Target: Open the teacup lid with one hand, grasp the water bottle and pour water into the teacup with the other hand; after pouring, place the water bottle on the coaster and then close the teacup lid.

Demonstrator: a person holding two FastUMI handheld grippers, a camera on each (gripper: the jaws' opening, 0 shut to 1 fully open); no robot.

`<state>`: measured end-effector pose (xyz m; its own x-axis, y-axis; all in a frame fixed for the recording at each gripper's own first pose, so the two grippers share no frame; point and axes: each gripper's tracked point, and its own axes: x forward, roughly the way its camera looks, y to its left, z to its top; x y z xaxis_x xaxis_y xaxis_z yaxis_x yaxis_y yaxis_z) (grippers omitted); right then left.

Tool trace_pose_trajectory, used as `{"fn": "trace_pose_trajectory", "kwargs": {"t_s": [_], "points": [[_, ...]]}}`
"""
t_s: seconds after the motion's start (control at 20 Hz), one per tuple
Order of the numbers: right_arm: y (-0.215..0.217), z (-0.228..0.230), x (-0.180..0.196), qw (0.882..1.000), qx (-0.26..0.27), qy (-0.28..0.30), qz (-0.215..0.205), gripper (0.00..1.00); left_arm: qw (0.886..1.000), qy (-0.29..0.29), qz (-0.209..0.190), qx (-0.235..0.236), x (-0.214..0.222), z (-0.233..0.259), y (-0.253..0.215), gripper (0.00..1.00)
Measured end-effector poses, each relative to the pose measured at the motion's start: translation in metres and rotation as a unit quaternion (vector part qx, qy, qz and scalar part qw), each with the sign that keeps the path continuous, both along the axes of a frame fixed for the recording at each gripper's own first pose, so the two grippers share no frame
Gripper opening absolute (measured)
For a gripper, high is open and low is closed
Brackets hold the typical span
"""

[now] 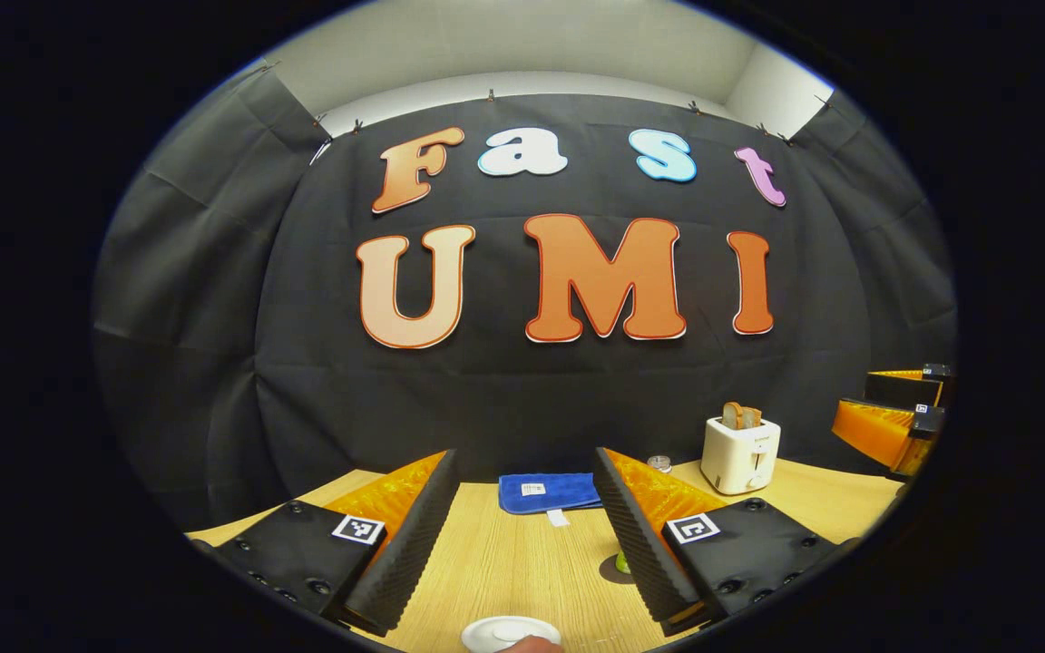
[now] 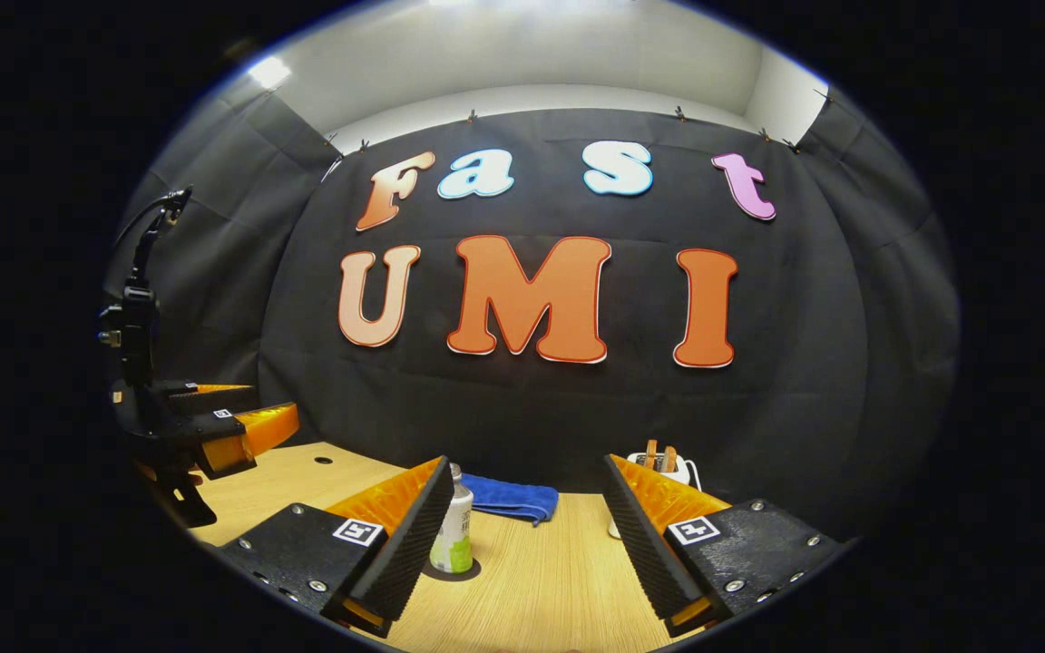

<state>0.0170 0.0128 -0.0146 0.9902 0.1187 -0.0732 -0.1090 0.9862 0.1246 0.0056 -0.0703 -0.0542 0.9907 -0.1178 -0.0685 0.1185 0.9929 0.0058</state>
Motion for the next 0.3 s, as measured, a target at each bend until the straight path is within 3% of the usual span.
{"fn": "trace_pose_trajectory", "kwargs": {"t_s": [0.3], "points": [[0.0005,0.003,-0.0003,1.0,-0.001,-0.004,0.002,0.98,1.0,0.0,-0.004,0.001,-0.0004,-0.004,-0.0028,0.95]]}}
